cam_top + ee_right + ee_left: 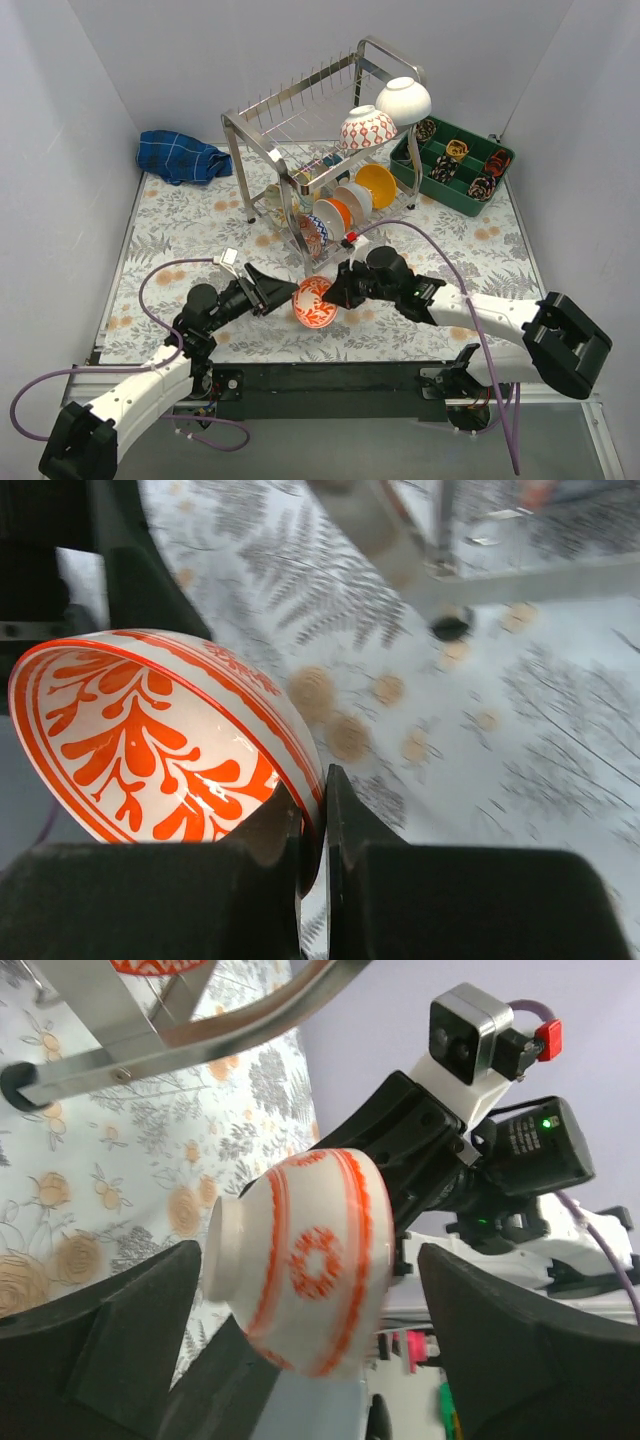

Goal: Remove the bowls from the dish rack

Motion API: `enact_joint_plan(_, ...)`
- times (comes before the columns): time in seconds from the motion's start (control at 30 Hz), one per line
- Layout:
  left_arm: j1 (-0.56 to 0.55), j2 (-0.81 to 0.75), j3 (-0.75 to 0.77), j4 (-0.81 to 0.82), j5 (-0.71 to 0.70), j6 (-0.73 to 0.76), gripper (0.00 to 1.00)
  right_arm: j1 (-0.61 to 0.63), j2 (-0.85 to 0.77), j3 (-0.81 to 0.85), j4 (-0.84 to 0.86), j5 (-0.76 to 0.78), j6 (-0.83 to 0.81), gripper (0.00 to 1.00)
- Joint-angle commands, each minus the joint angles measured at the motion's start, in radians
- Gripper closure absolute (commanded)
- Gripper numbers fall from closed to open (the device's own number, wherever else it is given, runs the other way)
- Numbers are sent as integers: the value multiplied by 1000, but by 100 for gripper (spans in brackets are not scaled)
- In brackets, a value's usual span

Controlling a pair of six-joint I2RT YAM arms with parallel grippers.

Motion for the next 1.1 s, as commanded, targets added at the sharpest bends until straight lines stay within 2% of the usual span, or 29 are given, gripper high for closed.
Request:
enact_joint_plan(0.0,2,-68,94,-209,-59,209,3,-25,-94,82,-271,190,-76,99)
enact_joint_plan(0.03,2,-78,116,-295,-75,248,2,-53,-103,95,-372,208,-79,99)
enact_joint_plan(0.1,2,-94,189,-375,-125,318,2,-93,-129,110,-452,208,-87,99)
enact_joint_plan(0.13,2,-108,217,-448,-142,401,2,-116,-139,121,-484,210,-93,99)
enact_joint_plan(0.23,2,-134,317,-579,-227,559,2,-286,-171,142,-610,208,-110,99)
enact_joint_plan(0.37,2,-171,398,-659,-334,740,2,-481,-165,174,-733,190,-125,99)
enact_joint_plan(0.47,2,-197,413,-665,-421,834,2,-599,-139,193,-756,199,-133,99)
enact_joint_plan(0.6,2,-226,414,-677,-490,888,2,-768,-78,231,-746,173,-127,99)
enact_joint_plan(0.83,2,-305,404,-697,-512,892,2,-1034,77,299,-628,118,-115,99)
enact_joint_plan(1.07,2,-309,409,-702,-509,892,2,-1150,212,351,-555,57,-99,99)
